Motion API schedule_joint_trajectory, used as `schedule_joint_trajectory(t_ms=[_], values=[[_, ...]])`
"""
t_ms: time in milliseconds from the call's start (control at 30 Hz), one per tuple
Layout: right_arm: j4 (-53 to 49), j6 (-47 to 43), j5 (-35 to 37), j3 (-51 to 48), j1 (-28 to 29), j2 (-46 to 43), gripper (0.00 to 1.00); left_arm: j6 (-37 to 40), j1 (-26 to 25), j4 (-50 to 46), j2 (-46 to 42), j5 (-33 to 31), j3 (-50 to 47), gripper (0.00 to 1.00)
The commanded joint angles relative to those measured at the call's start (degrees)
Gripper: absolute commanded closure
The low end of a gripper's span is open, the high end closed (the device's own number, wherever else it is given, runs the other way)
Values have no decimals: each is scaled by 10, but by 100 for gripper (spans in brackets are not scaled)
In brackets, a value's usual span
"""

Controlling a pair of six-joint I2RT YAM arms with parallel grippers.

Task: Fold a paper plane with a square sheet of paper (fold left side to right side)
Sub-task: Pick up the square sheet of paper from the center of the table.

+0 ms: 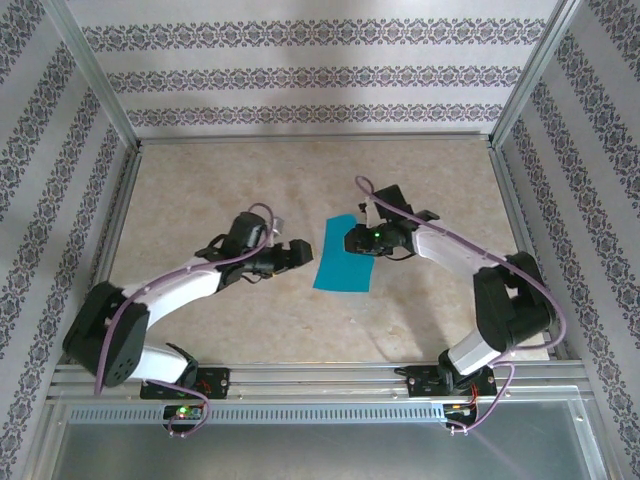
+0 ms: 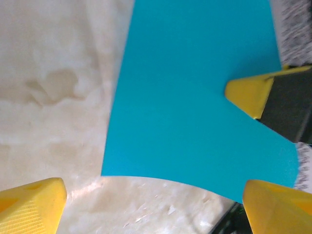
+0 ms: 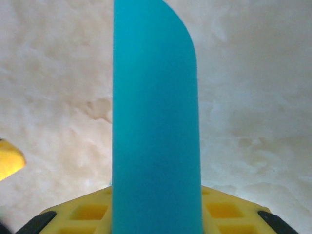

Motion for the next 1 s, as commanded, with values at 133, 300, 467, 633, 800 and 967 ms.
schedule_joint_trajectory(t_ms=[133,300,467,633,800,967], values=[[41,-3,-217,-9,-88,-130,66,-11,73,199,-89,186,-37,6],[65,10,-328,11,-107,-201,66,-25,74,259,-105,260,3,5],[146,70,-407,20,-101,-246,66,-75,75,360,-76,315,42,5],[200,107,-426,41,-66,-268,67,-106,74,417,-39,347,74,7],[232,124,-413,62,-24,-265,67,-94,68,413,-22,353,97,8],[243,125,-382,73,-3,-245,67,-96,51,422,-18,362,112,15]])
